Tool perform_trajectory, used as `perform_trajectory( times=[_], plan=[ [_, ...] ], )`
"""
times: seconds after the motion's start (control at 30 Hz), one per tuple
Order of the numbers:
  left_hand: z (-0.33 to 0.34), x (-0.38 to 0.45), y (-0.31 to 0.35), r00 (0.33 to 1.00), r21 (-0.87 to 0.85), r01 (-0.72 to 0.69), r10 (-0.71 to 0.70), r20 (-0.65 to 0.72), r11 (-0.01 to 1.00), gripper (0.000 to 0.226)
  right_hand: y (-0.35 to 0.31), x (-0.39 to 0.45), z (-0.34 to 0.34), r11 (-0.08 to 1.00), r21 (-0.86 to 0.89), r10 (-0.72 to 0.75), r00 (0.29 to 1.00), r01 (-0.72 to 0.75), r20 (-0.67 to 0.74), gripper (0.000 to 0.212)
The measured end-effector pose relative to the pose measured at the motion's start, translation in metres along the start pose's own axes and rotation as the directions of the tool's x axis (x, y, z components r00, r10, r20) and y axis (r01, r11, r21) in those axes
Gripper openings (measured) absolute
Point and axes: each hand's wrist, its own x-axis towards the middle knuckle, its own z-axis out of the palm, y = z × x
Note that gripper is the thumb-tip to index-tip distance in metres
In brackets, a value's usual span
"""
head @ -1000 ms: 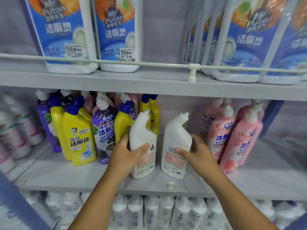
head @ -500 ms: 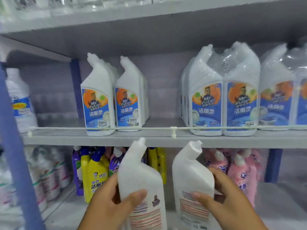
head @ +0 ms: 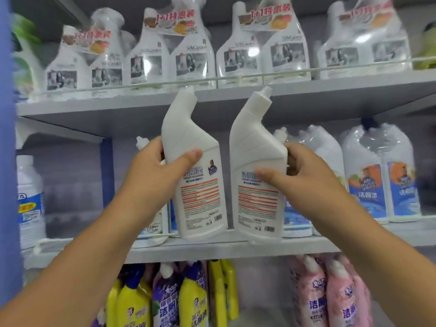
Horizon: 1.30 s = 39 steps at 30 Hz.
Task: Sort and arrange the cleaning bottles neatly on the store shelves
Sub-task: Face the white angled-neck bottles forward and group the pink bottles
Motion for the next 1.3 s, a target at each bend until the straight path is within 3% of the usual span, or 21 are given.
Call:
perform_trajectory(
  times=[0.27, 0.57, 0.8, 0.97, 1.3],
  plan=[
    [0.005, 0.055, -0.029, 1.0, 0.06, 0.011, -0.012, 0.016, 0.998, 0.025, 0.011, 0.047, 0.05, 0.983, -0.175, 0.033, 0.993, -0.053, -0.115, 0.029],
    [0.012, 0.069, -0.047, 0.989, 0.03, 0.082, -0.085, 0.122, 0.996, 0.028, 0.022, 0.067, 0.082, 0.969, -0.205, 0.113, 0.985, -0.138, -0.13, 0.034],
    [0.016, 0.072, -0.059, 0.986, 0.034, 0.114, -0.117, 0.118, 0.993, 0.019, 0.04, 0.074, 0.092, 0.927, -0.264, 0.236, 0.961, -0.268, -0.146, 0.043],
    [0.023, 0.073, -0.067, 0.983, 0.05, 0.13, -0.135, 0.128, 0.99, 0.022, 0.051, 0.076, 0.098, 0.892, -0.357, 0.237, 0.959, -0.278, -0.155, 0.044],
    [0.023, 0.077, -0.078, 0.956, 0.147, 0.169, -0.199, 0.217, 0.974, 0.028, 0.026, 0.099, 0.087, 0.796, -0.538, 0.315, 0.949, -0.277, -0.022, 0.056]
  ],
)
